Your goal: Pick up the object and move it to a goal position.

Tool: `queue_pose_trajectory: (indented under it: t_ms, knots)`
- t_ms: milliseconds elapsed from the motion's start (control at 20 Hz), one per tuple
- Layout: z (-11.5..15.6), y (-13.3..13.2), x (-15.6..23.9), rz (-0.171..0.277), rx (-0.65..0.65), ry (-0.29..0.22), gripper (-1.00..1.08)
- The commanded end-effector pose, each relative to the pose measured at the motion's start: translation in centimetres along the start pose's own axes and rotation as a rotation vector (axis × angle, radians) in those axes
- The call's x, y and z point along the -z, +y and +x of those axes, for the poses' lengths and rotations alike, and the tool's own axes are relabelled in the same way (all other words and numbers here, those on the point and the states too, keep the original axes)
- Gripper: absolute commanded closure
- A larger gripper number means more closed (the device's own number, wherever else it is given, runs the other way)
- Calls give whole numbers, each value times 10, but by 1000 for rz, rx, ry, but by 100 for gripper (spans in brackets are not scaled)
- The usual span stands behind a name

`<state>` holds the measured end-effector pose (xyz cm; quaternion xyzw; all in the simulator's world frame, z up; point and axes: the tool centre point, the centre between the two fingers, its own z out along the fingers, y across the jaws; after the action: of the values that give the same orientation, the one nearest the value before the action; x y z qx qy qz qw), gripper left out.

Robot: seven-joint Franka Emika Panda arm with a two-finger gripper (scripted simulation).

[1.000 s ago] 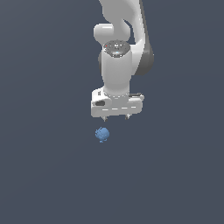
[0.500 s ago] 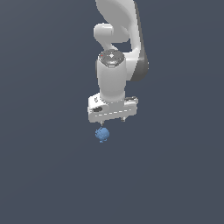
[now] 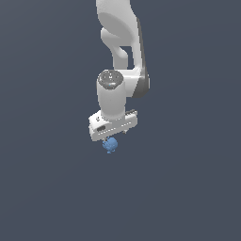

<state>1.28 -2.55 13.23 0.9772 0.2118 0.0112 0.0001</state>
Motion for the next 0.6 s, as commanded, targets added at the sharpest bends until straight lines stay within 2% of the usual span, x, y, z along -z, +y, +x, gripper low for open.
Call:
queue_pose_trajectory:
  t_ms: [0, 550]
  knots:
    - [-4, 6, -11, 1, 56, -6, -92]
    - [-16, 20, -40, 6, 198, -20, -92]
